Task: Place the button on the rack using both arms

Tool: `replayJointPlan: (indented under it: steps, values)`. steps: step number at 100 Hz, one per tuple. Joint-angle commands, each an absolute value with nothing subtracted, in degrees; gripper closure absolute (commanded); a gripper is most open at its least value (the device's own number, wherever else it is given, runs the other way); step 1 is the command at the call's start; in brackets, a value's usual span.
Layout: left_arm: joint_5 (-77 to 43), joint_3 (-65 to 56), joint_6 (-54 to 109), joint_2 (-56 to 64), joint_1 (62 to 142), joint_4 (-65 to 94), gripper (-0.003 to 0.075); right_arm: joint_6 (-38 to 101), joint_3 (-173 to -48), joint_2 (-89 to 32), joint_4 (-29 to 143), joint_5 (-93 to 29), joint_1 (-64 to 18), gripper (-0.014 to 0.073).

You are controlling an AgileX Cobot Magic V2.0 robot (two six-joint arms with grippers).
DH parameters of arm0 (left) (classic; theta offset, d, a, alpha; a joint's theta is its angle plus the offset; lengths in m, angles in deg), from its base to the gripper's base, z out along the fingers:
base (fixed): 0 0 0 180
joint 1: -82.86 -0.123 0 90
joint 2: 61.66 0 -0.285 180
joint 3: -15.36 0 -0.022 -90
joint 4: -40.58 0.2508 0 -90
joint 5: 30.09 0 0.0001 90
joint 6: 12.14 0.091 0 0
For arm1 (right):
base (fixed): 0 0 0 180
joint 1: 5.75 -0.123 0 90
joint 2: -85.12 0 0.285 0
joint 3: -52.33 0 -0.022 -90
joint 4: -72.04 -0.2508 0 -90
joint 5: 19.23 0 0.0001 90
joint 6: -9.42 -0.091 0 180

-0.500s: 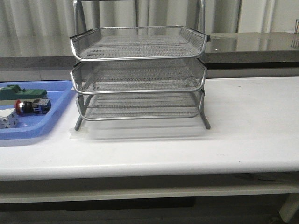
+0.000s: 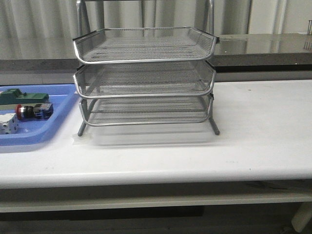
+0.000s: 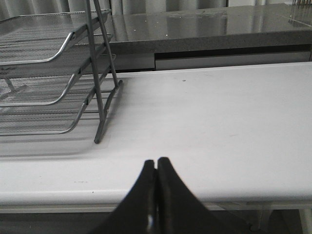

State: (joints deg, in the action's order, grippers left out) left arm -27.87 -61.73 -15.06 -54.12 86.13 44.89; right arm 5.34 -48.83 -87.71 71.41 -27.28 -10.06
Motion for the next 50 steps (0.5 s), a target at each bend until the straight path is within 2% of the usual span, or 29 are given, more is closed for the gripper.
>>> replayJointPlan:
  steps: [1,50]
  values:
    - [-32.5,-64.8,-15.8,-56.0,86.2,44.8,0.0735,6.5,-50.0,-88.5,72.7,-22.3,-10.3,0.0654]
    - [-32.5,-64.8,-15.8,-56.0,86.2,44.8,0.0735,7.6,-50.1,-88.5,74.7,-8.9,-10.3,0.0654]
